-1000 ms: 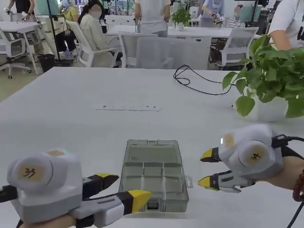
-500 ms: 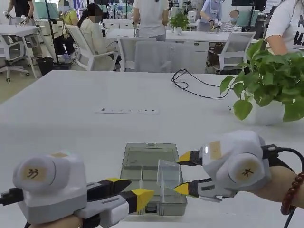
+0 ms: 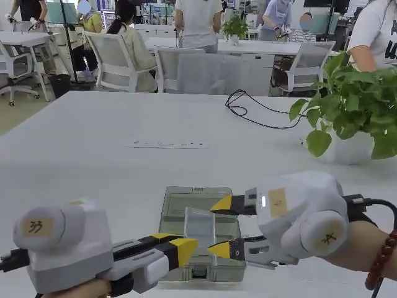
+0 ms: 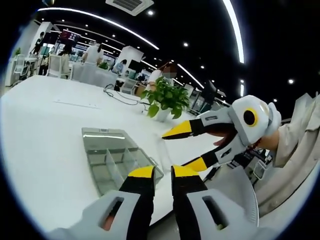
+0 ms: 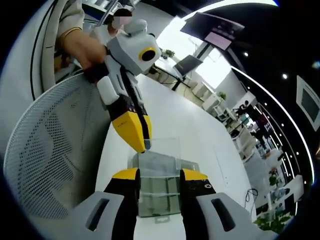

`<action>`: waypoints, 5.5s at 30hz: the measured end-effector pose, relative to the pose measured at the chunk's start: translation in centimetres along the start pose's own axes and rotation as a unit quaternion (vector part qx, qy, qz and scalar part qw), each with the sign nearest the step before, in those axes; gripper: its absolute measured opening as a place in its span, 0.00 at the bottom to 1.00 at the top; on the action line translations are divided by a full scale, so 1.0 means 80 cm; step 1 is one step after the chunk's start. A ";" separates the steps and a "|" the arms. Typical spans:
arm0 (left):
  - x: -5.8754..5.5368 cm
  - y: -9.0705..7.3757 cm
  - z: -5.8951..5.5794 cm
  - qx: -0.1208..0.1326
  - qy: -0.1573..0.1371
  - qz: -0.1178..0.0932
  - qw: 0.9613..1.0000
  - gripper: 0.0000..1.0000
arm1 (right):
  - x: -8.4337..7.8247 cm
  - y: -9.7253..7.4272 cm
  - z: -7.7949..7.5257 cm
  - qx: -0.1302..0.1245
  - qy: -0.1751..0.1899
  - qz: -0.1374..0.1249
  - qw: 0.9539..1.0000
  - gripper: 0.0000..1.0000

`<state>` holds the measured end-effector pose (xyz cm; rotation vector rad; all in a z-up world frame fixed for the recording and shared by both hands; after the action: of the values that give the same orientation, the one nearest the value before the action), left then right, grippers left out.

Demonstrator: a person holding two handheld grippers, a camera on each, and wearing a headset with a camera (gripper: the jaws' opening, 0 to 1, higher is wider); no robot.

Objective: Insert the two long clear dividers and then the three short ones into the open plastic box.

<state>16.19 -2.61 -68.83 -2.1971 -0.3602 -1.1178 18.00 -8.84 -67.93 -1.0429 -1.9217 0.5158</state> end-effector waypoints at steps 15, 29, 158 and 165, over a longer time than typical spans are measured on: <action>0.009 -0.008 0.005 -0.035 -0.075 -0.024 0.996 0.00 | 0.013 0.005 -0.007 -0.019 -0.004 -0.009 1.000 0.32; 0.010 -0.012 0.005 -0.025 -0.069 -0.013 0.997 0.00 | 0.021 0.003 -0.007 -0.024 0.026 -0.023 0.999 0.33; -0.006 -0.012 0.028 0.019 0.203 0.079 0.976 0.78 | 0.003 0.043 -0.033 0.159 0.170 0.061 0.971 0.02; -0.003 -0.013 0.038 0.027 0.199 0.073 0.977 0.84 | 0.001 0.067 -0.035 0.166 0.165 0.084 0.969 0.02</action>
<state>17.43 0.14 -69.88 -1.8622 -0.0527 -1.4077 22.87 -5.89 -70.05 -1.0026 -1.4057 0.6854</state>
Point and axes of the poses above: the centre of the closed fingertips' face, and the gripper's own axes: y roughly forward along the fingers, z roughly to its left, x roughly out of its top, the point moved 3 cm from there along -y, roughly backward along the fingers, and after that the axes turned 13 degrees about z, right-handed, at the moved point
